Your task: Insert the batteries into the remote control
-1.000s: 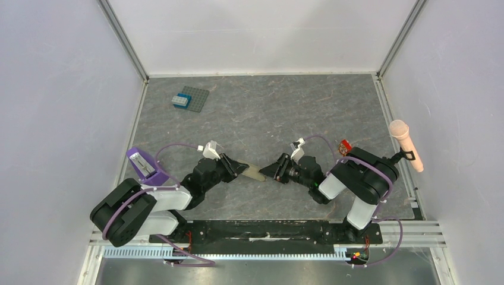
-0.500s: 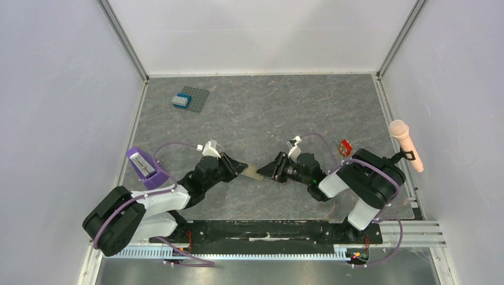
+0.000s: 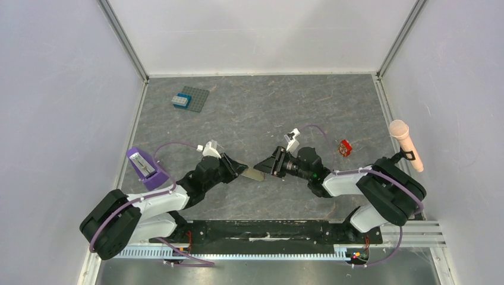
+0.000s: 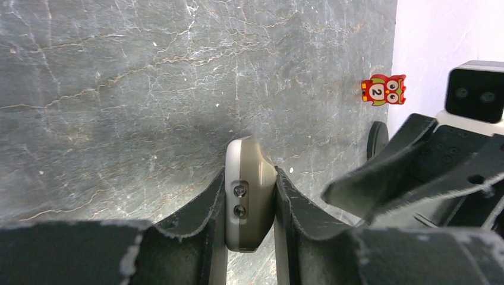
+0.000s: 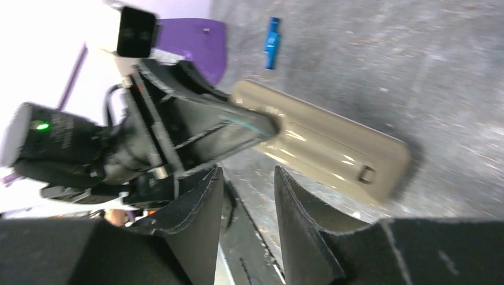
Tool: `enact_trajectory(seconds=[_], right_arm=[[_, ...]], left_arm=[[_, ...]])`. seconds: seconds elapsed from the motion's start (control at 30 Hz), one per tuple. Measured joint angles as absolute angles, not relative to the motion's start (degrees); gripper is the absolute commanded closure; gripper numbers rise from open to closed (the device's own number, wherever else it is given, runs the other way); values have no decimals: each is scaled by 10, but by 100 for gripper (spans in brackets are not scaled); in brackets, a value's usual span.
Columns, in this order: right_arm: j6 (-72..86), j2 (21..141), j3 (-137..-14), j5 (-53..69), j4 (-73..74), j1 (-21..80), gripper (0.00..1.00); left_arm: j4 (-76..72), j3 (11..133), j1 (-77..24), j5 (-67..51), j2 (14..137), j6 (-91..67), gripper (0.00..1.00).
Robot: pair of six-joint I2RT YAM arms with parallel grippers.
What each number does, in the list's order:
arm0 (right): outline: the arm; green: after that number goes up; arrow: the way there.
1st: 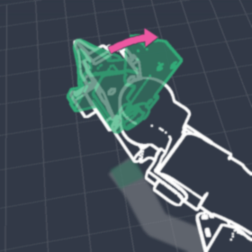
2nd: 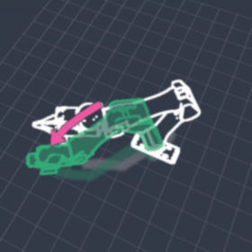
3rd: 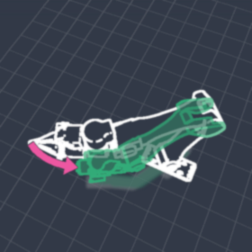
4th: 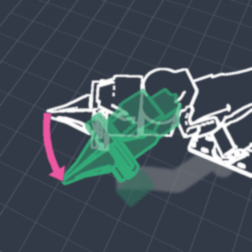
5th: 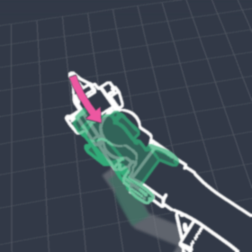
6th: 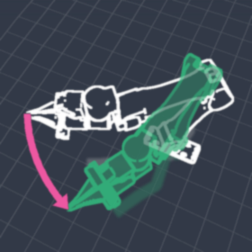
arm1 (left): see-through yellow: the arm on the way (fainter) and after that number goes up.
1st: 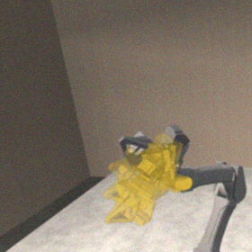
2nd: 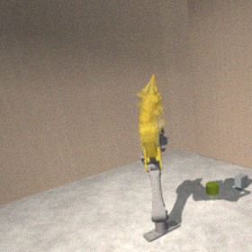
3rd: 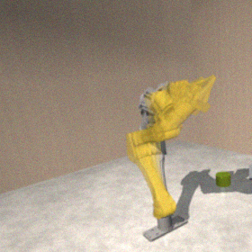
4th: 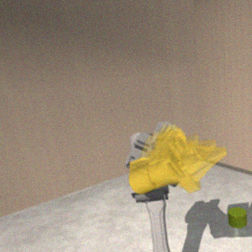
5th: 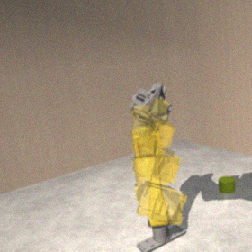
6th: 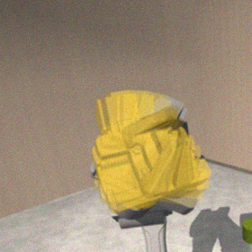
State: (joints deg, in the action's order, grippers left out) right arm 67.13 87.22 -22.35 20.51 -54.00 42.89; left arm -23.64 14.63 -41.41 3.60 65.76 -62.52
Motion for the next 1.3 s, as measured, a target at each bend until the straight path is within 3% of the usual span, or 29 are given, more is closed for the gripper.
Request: enact_trajectory(seconds=[0.1,0.2,0.63,1.3], right_arm=[[649,854,-229,177,-454,429,56],[638,854,-230,163,-401,429,61],[620,884,-237,150,-366,436,74],[601,909,-242,129,-402,436,71]], left_arm=[[-225,146,-416,41,648,-625,98],[-222,146,-416,42,647,-625,98],[-222,146,-416,42,648,-625,98],[-228,145,-416,42,652,-625,98]])
